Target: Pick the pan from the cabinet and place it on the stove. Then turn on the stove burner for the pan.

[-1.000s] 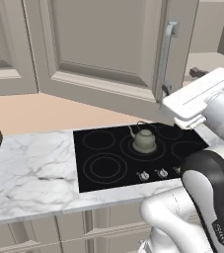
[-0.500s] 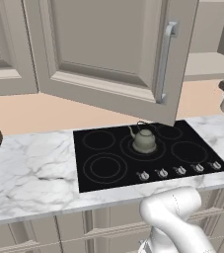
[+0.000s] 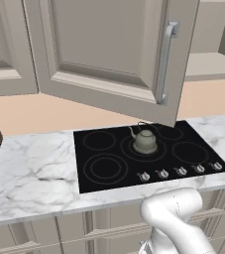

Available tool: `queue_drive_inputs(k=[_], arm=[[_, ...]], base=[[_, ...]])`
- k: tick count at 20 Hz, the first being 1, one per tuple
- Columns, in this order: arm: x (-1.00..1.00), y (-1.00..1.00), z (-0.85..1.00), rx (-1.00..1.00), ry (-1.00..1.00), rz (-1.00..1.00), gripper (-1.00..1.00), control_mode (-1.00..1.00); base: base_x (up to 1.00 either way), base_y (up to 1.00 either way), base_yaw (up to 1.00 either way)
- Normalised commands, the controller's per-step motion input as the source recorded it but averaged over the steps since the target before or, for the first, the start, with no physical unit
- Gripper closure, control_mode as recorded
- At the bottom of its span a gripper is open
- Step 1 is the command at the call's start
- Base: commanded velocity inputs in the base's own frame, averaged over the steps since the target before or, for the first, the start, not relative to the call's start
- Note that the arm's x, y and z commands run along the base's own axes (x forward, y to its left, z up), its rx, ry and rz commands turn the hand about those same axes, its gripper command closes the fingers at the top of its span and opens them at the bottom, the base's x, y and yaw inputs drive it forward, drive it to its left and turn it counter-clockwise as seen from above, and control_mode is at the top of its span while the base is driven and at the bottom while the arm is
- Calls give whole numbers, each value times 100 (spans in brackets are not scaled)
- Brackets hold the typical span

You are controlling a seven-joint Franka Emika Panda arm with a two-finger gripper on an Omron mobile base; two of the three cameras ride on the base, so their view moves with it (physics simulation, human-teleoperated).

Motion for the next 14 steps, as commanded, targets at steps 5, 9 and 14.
queue_drive_inputs(k=[5,9,14], arm=[[54,-21,-30,8,4,17,-100,-100],[68,0,-31,5,5,21,-100,-100],[78,13,-28,0,9,22,-100,-100]], base=[[0,0,0],[0,0,0],[0,0,0]])
